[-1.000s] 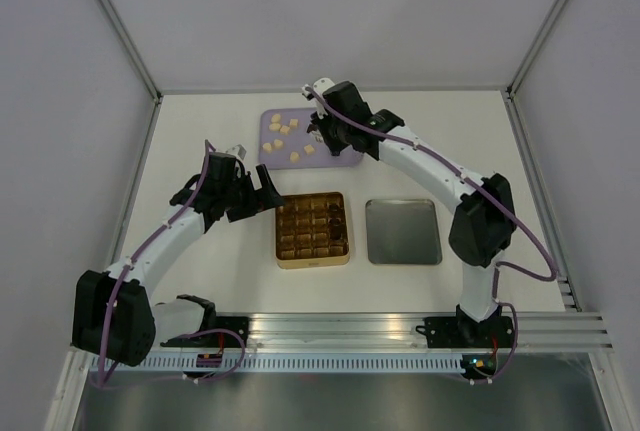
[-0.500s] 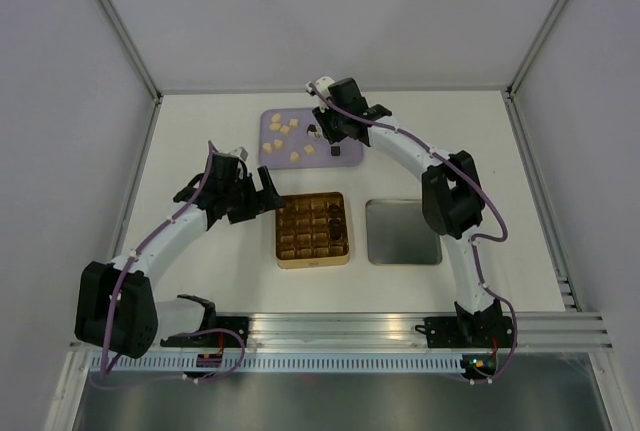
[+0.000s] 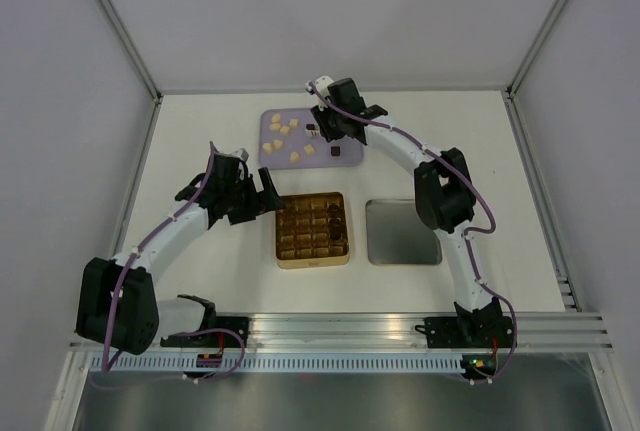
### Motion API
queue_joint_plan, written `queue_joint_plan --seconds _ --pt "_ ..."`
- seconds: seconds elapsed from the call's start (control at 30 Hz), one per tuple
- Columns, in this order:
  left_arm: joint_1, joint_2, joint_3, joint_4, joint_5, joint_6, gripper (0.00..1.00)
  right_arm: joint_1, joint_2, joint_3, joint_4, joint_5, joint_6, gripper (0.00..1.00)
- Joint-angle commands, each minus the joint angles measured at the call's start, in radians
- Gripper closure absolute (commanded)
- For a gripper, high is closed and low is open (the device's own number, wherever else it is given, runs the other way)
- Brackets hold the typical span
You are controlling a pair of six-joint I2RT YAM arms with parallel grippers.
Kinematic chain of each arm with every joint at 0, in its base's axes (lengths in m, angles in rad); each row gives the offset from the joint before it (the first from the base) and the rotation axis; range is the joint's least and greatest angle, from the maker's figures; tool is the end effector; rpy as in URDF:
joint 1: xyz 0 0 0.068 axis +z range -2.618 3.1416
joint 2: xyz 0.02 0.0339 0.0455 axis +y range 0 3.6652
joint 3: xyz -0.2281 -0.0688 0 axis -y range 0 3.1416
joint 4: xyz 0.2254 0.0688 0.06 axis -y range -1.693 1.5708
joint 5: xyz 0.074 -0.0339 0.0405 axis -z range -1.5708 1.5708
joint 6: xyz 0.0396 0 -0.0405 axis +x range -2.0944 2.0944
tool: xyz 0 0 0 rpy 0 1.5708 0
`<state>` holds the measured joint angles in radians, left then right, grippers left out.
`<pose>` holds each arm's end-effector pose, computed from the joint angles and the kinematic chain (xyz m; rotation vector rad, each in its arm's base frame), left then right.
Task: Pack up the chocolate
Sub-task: Pick up the fake chocolate from the plate.
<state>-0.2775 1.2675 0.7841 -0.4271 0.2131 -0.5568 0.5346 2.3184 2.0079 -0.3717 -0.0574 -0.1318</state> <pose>0.2367 -0.0761 0.1905 -0.2630 2.5440 -0.6048 0.4258 0.2547 0.1974 -0.7706 2.1318 0.2796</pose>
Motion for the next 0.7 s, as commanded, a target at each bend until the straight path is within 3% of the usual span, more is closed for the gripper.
queue_joint_plan --seconds 0.0,0.47,0.67 --pt "-0.006 0.009 0.026 -0.013 0.011 0.028 0.0 -0.008 0.035 0.066 0.051 -0.019 0.011 0.61" --pt "-0.006 0.015 0.029 -0.015 0.006 0.028 0.0 -0.016 0.093 0.124 0.042 -0.044 0.011 0.6" --pt "-0.006 0.015 0.03 -0.016 0.008 0.028 0.0 -0.016 0.093 0.126 0.042 -0.062 0.004 0.64"
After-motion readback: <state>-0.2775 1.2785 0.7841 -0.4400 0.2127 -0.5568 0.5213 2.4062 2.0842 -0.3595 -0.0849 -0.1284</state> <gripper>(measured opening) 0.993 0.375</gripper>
